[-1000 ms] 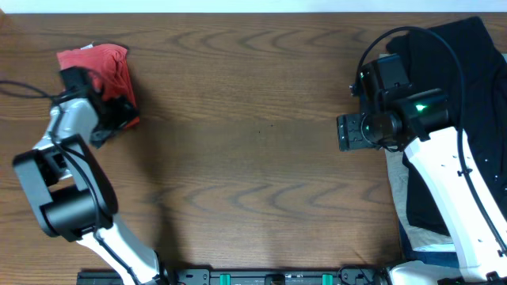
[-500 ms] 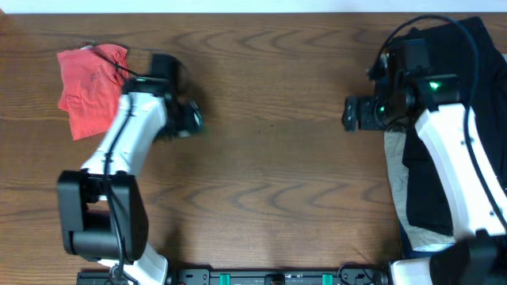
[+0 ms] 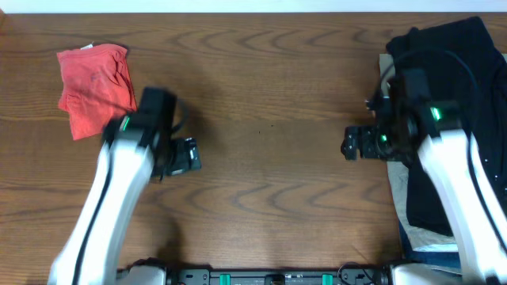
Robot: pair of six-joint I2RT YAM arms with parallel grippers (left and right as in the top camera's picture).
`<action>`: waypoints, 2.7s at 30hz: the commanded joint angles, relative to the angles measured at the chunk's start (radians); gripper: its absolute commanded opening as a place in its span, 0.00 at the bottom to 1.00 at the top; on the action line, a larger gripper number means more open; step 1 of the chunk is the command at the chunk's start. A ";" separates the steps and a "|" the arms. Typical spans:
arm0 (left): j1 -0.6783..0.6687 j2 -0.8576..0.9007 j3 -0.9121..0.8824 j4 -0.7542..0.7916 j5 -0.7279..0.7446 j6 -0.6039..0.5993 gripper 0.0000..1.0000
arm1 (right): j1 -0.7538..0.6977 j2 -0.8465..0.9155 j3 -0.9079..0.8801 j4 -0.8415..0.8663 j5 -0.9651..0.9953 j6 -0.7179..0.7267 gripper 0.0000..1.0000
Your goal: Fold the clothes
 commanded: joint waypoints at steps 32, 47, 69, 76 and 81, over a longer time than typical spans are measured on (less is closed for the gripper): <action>-0.042 -1.101 -0.267 0.111 -0.035 0.013 0.98 | 0.013 -0.776 -0.420 -0.067 0.077 0.019 0.99; -0.042 -1.101 -0.267 -0.105 -0.035 0.013 0.98 | 0.014 -0.923 -0.423 -0.069 0.151 0.019 0.99; -0.042 -1.101 -0.267 -0.105 -0.035 0.013 0.98 | 0.052 -1.301 -0.929 0.735 0.126 -0.153 0.99; -0.042 -1.101 -0.267 -0.105 -0.035 0.013 0.98 | 0.048 -1.301 -1.133 1.144 0.140 -0.307 0.99; -0.042 -1.101 -0.267 -0.105 -0.035 0.013 0.98 | 0.024 -1.301 -1.132 1.032 0.131 -0.370 0.99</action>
